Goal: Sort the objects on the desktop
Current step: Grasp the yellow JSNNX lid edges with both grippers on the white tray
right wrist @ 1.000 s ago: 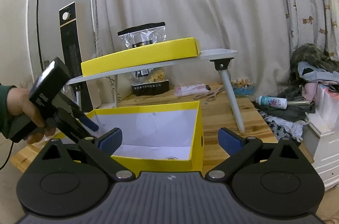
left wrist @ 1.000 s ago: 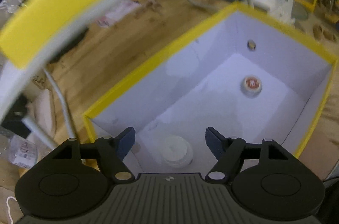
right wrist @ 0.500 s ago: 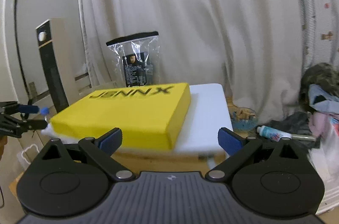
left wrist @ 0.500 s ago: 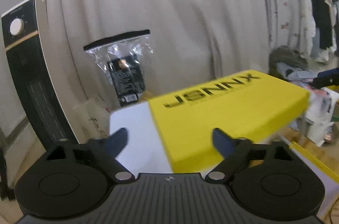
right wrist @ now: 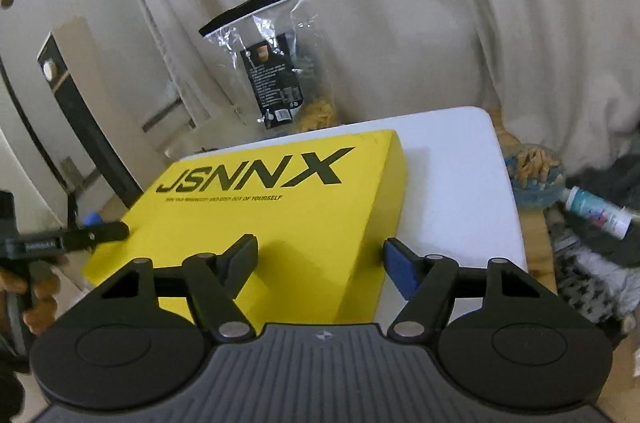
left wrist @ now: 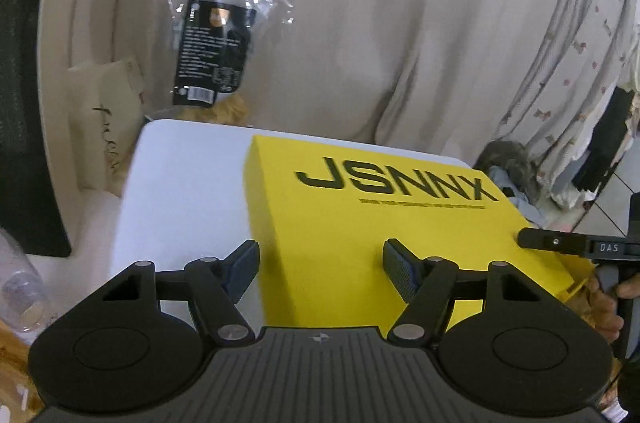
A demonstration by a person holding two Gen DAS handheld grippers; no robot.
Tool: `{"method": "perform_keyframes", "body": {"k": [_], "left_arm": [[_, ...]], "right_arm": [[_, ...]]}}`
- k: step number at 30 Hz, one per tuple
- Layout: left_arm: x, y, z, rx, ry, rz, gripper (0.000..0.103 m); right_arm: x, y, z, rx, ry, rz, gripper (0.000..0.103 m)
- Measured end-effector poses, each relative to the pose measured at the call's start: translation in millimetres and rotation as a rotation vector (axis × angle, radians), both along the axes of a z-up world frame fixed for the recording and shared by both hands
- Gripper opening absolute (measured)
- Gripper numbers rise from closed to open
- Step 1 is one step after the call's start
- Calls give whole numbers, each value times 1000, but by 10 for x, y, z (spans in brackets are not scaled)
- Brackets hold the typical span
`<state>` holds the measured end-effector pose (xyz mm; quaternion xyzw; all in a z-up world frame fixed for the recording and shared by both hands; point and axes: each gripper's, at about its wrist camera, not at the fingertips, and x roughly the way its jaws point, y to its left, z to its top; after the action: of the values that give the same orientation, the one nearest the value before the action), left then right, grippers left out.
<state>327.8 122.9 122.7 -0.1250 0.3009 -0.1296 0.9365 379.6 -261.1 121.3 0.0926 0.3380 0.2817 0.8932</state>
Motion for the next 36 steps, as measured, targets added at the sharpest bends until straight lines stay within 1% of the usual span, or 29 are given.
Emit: {"method": "perform_keyframes", "body": {"k": [3, 4, 6, 7, 9, 11, 13, 15, 17, 20, 25, 29, 31, 36], "left_arm": [[-27, -93, 32, 23, -3, 29, 71], [-71, -134, 49, 47, -14, 42, 71], [-198, -254, 99, 128, -54, 52, 71], [-275, -295, 120, 150, -65, 50, 71], [-427, -303, 146, 156, -74, 48, 71], [-615, -255, 145, 148, -81, 52, 71], [-831, -229, 140, 129, -79, 47, 71], [-1081, -202, 123, 93, -75, 43, 71], [-1315, -162, 98, 44, -67, 35, 71], [-1658, -150, 67, -2, -51, 11, 70], [-2083, -243, 23, 24, -38, -7, 70], [-2345, -224, -72, -6, -7, -22, 71], [-2434, -228, -128, -13, 8, -23, 71], [-2470, -273, -231, 28, 19, -29, 71]], "right_arm": [[12, -12, -2, 17, 10, 6, 72], [9, -9, -2, 22, 12, 0, 72], [-29, 14, 13, 21, 13, -8, 72], [-75, 35, 30, 13, 11, -9, 73], [-199, 73, 71, -2, -2, -18, 74], [-357, 86, 108, -10, -28, -29, 74], [-539, 65, 122, -4, -39, -14, 74], [-782, 43, 128, -6, -60, 2, 74], [-1033, -17, 134, 15, -68, 10, 74], [-1415, -137, 179, 51, -88, 18, 74], [-1927, -314, 201, 81, -85, 53, 74], [-2221, -376, 136, 91, -74, 52, 74], [-2321, -413, 77, 104, -58, 52, 74], [-2426, -426, -129, 109, -11, 51, 74]]}}
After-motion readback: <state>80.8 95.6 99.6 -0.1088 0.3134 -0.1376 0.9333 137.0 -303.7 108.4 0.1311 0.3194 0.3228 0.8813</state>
